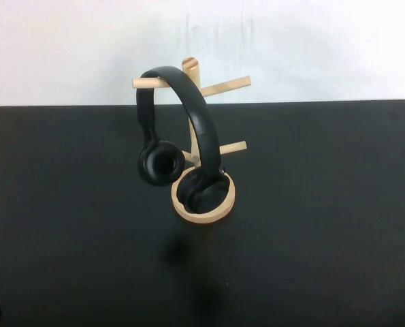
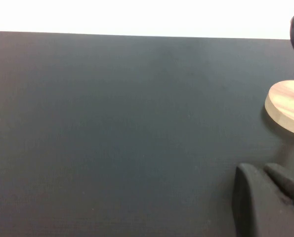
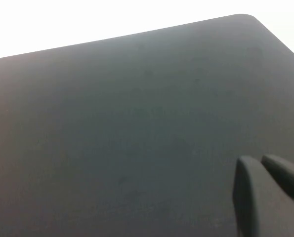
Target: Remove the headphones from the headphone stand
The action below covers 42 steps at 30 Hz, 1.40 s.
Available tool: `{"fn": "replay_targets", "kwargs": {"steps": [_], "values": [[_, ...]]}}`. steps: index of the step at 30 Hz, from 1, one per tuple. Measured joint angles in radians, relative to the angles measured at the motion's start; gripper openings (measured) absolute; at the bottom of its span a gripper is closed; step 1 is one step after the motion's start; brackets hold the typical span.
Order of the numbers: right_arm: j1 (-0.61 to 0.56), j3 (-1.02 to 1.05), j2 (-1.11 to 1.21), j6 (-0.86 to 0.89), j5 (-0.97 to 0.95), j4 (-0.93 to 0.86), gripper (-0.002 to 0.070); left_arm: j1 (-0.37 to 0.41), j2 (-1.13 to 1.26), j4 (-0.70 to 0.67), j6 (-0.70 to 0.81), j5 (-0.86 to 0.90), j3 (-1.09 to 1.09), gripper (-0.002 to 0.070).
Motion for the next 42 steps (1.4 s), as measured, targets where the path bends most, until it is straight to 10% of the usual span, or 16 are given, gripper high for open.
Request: {"fn": "replay_targets", "kwargs": {"steps": [33, 42], "values": [[0.000, 0.000, 0.000, 0.000, 0.000, 0.000, -0.0006, 0.000, 0.000, -0.018, -0.003, -0.002, 0.000, -0.0003], [0.000, 0.000, 0.000, 0.000, 0.000, 0.000, -0.0006, 0.000, 0.000, -0.610, -0.014, -0.154, 0.002, -0.0003]]}}
